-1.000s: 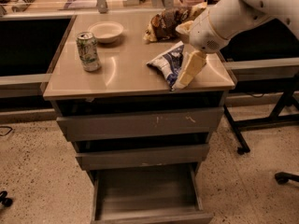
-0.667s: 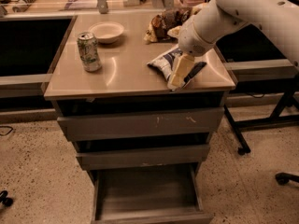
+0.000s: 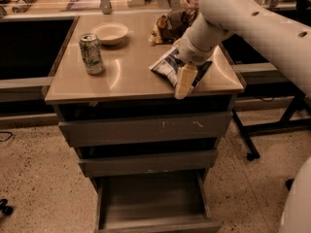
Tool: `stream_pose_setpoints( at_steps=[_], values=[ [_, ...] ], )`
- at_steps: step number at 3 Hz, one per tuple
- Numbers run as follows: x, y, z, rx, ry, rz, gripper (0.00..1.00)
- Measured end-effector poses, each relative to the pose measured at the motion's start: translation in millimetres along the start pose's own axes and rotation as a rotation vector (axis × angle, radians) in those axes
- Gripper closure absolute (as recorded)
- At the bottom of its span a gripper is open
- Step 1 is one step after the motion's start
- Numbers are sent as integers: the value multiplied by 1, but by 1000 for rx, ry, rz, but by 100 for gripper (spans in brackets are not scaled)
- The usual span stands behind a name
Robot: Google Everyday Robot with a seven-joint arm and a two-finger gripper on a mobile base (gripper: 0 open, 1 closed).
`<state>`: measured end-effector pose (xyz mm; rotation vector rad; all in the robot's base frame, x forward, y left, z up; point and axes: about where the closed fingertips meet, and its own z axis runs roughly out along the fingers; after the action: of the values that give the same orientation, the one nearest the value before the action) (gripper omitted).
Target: Place blue chip bag into bottom drawer
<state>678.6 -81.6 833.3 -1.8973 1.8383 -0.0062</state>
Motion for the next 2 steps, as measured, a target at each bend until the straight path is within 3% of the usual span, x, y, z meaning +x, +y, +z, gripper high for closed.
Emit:
stream_pose_setpoints(
  at_steps=[1,2],
  values=[
    [13,2,11,-26,84,9,19],
    [11,7,10,-55,110,24,42]
  ],
)
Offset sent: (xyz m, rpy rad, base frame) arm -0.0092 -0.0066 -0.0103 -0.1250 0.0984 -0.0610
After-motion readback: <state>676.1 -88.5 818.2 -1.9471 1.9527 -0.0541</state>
